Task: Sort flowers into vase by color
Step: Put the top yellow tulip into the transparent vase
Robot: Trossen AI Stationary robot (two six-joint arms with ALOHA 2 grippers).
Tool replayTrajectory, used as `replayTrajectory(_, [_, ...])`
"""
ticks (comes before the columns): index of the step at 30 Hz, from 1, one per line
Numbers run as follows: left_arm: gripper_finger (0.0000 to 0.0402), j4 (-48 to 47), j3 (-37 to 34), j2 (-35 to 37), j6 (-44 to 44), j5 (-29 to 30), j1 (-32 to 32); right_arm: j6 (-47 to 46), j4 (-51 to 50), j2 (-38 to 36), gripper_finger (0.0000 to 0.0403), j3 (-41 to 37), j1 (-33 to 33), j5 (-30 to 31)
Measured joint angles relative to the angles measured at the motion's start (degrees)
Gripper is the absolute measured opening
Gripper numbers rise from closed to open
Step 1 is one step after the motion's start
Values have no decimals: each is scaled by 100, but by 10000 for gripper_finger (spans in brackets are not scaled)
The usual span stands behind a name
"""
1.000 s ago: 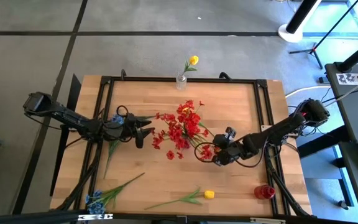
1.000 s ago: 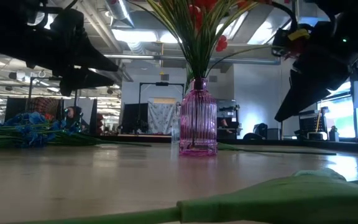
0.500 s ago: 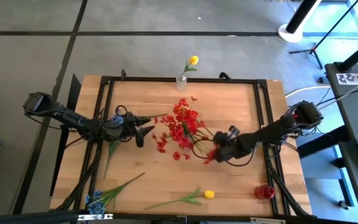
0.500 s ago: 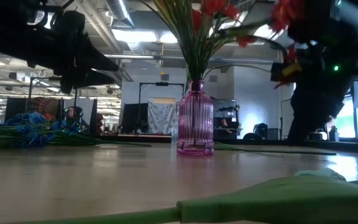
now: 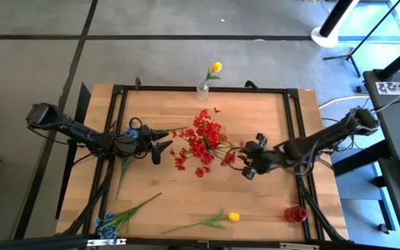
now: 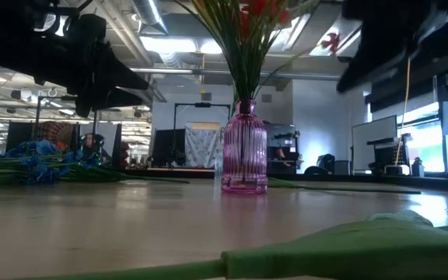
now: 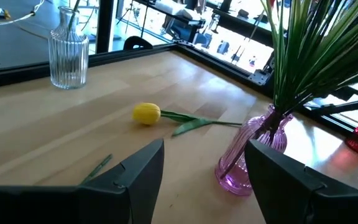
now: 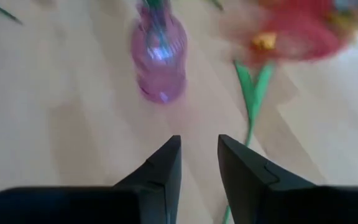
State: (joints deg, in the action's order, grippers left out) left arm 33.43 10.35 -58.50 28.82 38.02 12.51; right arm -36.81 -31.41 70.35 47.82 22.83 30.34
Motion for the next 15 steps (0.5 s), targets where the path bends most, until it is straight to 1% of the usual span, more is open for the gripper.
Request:
replayTrajectory(3, [218,2,0,0,42,4,0,245,-54,-572,104,15,106,130])
replayTrajectory(5, [218,4,0,0,57,9,0,256,-334,-939,108,21,184,291])
replayTrajectory(8, [218,7,0,0,68,15,0,-236,-1073,-1320,129,-168,249,410])
replayTrajectory(10, [218,7,0,0,68,20,0,-710,-1266,-1388,148,-537,281,357])
replayTrajectory(12, [218,7,0,0,65,13,0,-1022,-952,-1365,167,-1081,364,260])
replayTrajectory(15, [218,7,0,0,49,-2,0,-1268,201,-1109,184,-2069,480,-67])
